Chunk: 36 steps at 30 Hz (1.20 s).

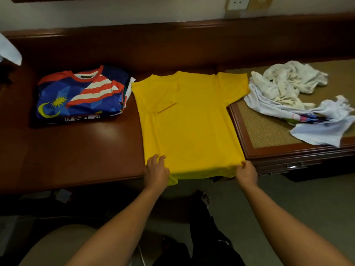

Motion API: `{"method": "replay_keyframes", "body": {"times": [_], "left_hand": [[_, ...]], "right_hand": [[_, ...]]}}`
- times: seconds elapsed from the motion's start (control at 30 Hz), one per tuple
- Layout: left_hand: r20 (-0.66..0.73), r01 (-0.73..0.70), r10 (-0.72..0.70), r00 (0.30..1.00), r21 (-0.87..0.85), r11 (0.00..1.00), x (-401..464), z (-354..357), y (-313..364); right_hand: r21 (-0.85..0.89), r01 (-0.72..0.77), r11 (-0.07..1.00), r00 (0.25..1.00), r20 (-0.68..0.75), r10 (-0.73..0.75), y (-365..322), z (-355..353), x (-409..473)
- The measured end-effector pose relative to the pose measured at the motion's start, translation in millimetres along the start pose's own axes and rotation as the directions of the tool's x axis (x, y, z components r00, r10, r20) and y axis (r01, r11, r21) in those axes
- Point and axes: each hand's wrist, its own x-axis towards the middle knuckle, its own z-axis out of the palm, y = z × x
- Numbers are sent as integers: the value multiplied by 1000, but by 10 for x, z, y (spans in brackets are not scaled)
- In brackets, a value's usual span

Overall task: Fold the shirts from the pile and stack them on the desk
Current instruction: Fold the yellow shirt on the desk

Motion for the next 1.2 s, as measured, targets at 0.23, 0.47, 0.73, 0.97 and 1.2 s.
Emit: {"method": "replay_keyframes", "body": {"times": [0.23, 0.47, 0.73, 0.97, 1.2], "left_hand": [[142, -415, 400, 905, 99, 904, 652, 172, 1033], [283, -676, 616, 735, 242, 696, 1661, 338, 2164], [317, -784, 725, 612, 369, 500, 2431, 293, 2663], [395, -768, 669, 630, 445, 460, 2604, 188, 2531], [342, -773, 722, 601, 479, 416, 2646, -147, 2553]], "right_hand": [[194, -255, 947, 963, 143, 230, 364, 32, 417], [331, -326, 886, 922, 320, 220, 513, 157, 520], [281, -277, 919, 901, 408, 147, 738, 148, 540], [290, -182, 940, 918, 392, 57, 847, 165, 392], [186, 153, 971, 984, 61, -167, 880, 145, 122]]}}
